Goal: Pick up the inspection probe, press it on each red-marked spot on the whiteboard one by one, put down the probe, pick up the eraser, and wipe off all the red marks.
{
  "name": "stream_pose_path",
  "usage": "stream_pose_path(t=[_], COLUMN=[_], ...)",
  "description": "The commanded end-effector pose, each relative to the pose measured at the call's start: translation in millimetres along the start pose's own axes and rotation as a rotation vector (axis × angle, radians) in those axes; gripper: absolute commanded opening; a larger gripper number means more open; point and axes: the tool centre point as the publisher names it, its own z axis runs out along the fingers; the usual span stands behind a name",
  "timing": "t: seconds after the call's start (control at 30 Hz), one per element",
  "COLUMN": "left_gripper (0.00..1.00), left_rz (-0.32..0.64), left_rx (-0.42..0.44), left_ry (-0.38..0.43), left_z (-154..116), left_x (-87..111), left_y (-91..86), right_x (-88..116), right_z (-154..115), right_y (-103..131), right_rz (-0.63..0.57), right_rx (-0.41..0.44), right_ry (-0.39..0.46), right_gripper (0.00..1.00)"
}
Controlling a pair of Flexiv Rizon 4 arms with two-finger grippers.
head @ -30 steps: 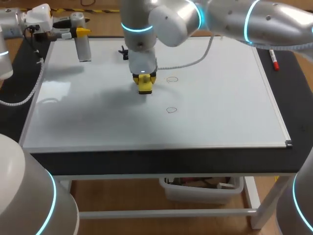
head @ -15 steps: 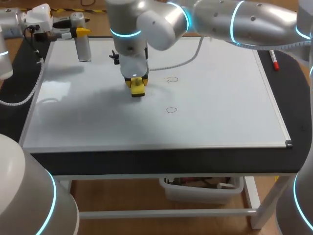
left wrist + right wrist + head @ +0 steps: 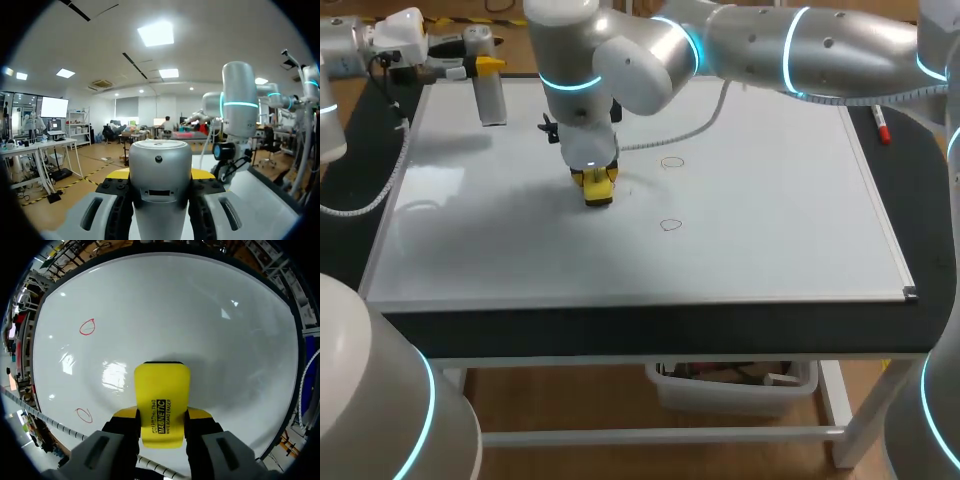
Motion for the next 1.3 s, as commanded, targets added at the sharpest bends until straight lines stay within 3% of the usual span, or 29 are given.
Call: stream_pose_path(t=[0.03,0.5,1.3], left_gripper=[0.00,0.00,0.00], left_rz=[0.000,0.000,0.000], left_rx=[0.000,0.000,0.000], left_ry=[0.002,0.002,0.002], left_z=[-0.2,-0.2,-0.2], left_x=[-0.5,-0.5,-0.5], left_y=[-1.0,-1.0,-1.0], right_x=[-1.5,7.4,56.2], right_z=[0.5,9.7,34.6], right_y=[-1.1,1.4,6.9], right_rz=[-0.005,0.004,0.153], right_rx=[-0.006,-0.029,-0.032], right_ry=[0.001,0.010,0.039], right_gripper=[0.00,0.00,0.00])
